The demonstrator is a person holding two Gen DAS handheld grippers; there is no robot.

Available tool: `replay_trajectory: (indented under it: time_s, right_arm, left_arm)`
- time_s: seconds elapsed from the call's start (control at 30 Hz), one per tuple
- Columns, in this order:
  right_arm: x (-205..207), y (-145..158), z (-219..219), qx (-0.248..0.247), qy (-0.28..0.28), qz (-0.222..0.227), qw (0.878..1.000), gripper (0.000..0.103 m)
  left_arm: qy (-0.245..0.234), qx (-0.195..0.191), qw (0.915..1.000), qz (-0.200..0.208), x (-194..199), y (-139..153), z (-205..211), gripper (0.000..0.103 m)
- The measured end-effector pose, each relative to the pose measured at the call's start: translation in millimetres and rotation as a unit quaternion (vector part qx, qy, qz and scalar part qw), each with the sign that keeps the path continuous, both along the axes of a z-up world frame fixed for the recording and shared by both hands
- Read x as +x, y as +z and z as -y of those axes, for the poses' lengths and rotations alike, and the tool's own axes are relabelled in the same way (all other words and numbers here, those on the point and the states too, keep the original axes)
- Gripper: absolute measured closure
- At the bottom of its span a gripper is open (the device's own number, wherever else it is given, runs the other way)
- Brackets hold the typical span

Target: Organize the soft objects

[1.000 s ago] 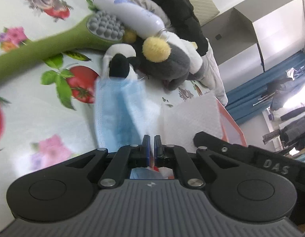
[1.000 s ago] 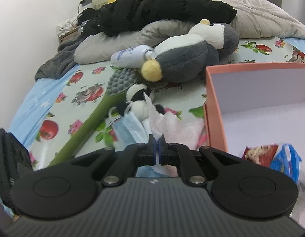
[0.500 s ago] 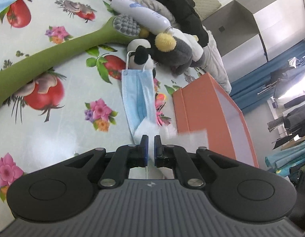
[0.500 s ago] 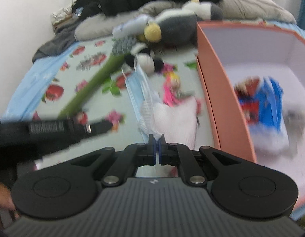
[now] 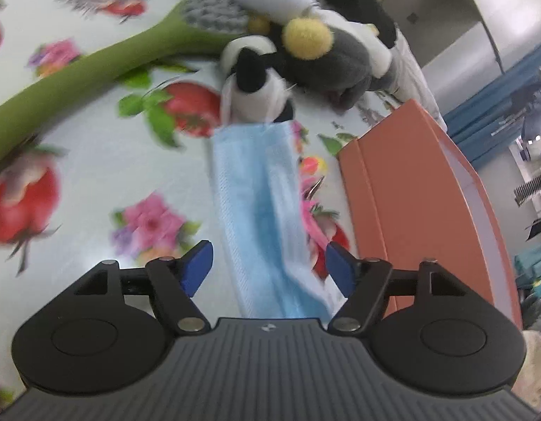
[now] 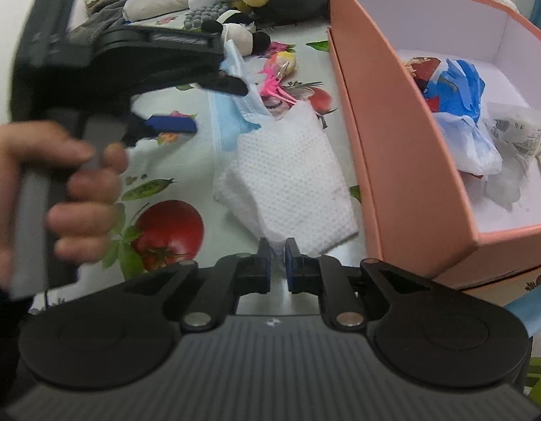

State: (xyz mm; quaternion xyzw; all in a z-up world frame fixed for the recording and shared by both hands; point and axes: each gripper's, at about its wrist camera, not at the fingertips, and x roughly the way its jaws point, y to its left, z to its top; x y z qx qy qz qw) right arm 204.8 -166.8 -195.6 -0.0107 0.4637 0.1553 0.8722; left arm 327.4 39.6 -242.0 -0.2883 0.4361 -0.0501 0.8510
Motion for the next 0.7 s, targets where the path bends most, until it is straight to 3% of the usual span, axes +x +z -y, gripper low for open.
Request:
replay_trajectory:
  time_s: [0.17,0.27,0.33,0.37,0.43,0.53,0.7]
  right_arm:
    - [-3.5,-3.0,1.2,0.005,0.017,0.009,1.0,0.092]
    - [-5.4,-3.9,1.5,0.008,0.021,0.015,1.0,0.091]
    - [-6.2,-3.3,1.0,0.011,0.022,0.018,1.0,0.09]
    - [-7.1,-2.4,0.8,0.012,0.023,0.02,0.999,0.09]
    - [-8.5,-0.9,0.5,0.014,0.024,0.023,0.999,0.09]
    - [-11.5,4.1,0.8,0.01,0.021,0.029,0.999,0.091]
    - [-19.3,19.4,2.6,0.012,0.021,0.045,0.999,0.09]
  left_arm:
    - [-0.01,0.058,0.9983,0.005,18.4,2.5,22.3,0.028]
    - [-0.018,0.105,0.9943,0.001,22.3,3.1,35.6,0.049]
    - [-0.024,0.128,0.9915,0.0,22.6,2.6,41.3,0.075]
    - [-0.027,0.134,0.9906,-0.002,22.7,2.1,43.2,0.081]
    - [-0.033,0.14,0.9896,-0.002,20.8,2.3,44.0,0.087]
    - [-0.033,0.117,0.9925,-0.005,14.4,6.0,36.9,0.093]
    - [-0.024,0.104,0.9942,0.017,-12.3,31.4,22.9,0.095]
